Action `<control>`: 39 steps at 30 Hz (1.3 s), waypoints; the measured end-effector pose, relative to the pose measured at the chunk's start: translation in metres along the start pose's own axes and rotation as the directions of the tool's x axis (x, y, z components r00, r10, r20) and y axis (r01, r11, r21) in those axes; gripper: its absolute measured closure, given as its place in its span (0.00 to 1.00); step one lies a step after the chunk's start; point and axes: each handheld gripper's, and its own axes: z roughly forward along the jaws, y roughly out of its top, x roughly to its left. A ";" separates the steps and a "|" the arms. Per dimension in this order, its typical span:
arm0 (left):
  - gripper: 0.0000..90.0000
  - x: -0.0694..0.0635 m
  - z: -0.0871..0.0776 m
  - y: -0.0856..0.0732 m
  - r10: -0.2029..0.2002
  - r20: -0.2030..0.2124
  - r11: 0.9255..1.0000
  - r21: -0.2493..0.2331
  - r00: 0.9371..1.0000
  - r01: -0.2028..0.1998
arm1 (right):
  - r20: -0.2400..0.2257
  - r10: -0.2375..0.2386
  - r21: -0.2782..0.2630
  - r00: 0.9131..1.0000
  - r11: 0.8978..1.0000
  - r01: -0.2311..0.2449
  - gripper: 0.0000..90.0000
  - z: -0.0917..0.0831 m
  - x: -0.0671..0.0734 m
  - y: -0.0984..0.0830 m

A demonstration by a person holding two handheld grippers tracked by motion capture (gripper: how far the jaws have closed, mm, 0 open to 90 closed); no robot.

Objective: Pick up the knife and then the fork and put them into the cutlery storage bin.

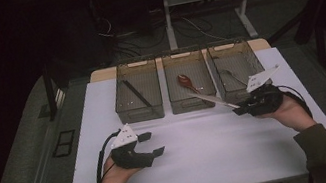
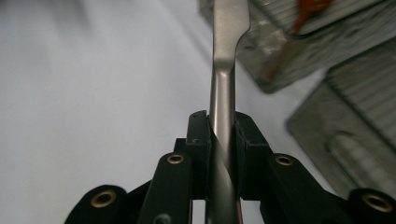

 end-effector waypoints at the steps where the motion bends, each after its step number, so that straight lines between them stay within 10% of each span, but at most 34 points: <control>1: 0.27 0.000 0.001 -0.002 -0.008 -0.005 1.000 0.012 1.000 0.008 | 0.006 0.013 -0.007 1.000 1.000 -0.013 0.87 -0.002 -0.004 0.000; 15: 0.04 0.000 0.007 -0.007 0.000 -0.055 0.999 0.049 0.998 0.003 | 0.141 0.195 -0.063 0.971 0.980 -0.187 0.87 -0.019 -0.055 0.009; 31: 0.00 -0.003 0.009 -0.004 0.017 -0.055 0.998 0.057 0.998 -0.014 | 0.274 0.389 -0.044 0.880 0.919 -0.392 0.87 -0.004 -0.117 0.015; 39: 0.00 -0.004 0.010 -0.004 0.019 -0.045 0.998 0.069 0.999 -0.015 | 0.337 0.390 0.062 0.857 0.899 -0.433 0.86 0.027 -0.128 0.018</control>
